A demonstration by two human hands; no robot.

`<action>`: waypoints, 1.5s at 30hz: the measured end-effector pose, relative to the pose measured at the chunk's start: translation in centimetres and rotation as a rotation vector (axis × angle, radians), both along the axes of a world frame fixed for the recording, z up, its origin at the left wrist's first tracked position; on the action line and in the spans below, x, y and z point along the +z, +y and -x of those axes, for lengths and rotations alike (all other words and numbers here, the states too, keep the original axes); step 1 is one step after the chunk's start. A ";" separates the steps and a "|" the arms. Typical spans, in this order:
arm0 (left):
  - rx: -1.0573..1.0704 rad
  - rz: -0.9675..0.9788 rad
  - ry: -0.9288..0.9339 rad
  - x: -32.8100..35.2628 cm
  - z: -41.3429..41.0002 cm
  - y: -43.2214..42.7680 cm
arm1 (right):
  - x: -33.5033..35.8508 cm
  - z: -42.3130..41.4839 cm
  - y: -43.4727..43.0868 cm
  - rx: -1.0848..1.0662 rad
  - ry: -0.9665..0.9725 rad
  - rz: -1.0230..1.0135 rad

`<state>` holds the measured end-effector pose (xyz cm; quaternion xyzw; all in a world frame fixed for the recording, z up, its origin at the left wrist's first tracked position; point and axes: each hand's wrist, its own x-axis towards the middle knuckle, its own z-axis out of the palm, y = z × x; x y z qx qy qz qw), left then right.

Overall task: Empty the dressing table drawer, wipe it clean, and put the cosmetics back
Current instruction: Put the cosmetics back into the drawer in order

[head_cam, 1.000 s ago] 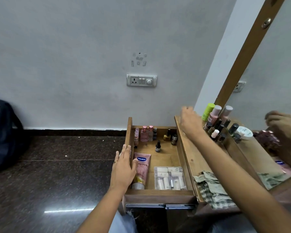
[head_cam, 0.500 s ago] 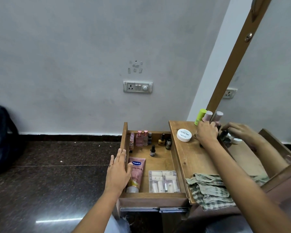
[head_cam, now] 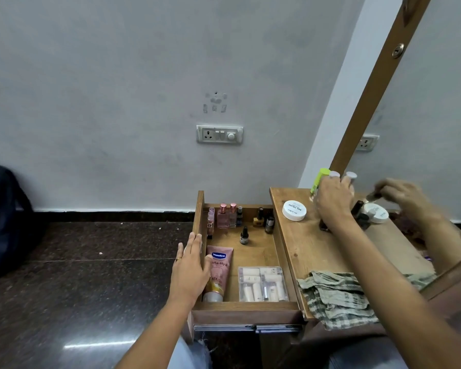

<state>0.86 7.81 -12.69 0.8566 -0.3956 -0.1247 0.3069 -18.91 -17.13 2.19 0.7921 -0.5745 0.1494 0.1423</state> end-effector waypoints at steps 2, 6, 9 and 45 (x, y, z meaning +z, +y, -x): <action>0.000 -0.009 -0.003 0.0 0.0 0.0 | 0.8 -0.6 1.3 0.124 -0.179 0.102; 0.000 -0.015 -0.003 0.2 0.0 0.1 | 0.0 -3.1 4.5 0.415 -0.430 0.066; -0.005 -0.010 0.001 0.3 0.0 0.1 | -2.8 -5.4 6.0 0.481 -0.401 -0.117; -0.024 0.025 0.041 0.2 -0.2 0.1 | -15.7 -9.1 10.5 -0.039 -0.423 -0.691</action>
